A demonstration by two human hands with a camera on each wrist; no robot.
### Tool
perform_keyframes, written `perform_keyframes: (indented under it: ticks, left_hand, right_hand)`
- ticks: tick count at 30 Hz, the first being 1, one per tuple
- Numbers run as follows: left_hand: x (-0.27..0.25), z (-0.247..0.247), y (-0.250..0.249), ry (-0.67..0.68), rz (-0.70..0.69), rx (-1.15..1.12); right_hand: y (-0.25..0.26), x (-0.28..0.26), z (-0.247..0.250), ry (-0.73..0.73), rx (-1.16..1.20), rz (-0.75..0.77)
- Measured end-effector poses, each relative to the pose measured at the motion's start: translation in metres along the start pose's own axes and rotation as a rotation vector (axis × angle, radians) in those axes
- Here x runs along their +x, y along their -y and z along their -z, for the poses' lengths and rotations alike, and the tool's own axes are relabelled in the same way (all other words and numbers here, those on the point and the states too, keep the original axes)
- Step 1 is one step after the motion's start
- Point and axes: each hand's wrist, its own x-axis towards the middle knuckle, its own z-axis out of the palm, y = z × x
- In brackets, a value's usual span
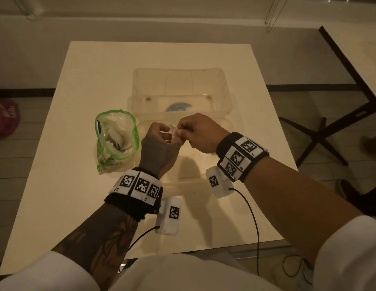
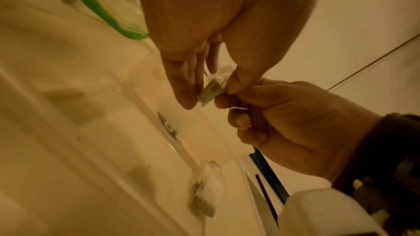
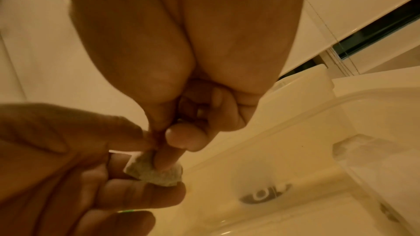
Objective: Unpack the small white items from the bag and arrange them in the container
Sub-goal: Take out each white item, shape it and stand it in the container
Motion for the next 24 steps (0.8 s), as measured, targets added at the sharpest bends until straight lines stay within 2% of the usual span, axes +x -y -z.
perform_keyframes:
  ticks: [10,15,20,24]
  left_hand:
    - [0.004,0.003,-0.005,0.092,0.209,-0.278]
    - [0.007,0.002,-0.001,0.059,0.097,-0.132]
    - [0.010,0.006,0.000,0.095,0.073,-0.109]
    - [0.010,0.010,-0.003,0.160,0.035,-0.073]
  right_hand:
    - [0.001,-0.002,0.004,-0.018,-0.033,0.029]
    - [0.000,-0.001,0.002,0.031,-0.026,0.033]
    - [-0.004,0.002,0.005,-0.076,0.028,0.009]
    - [-0.006,0.004,0.011,0.027,-0.056,0.015]
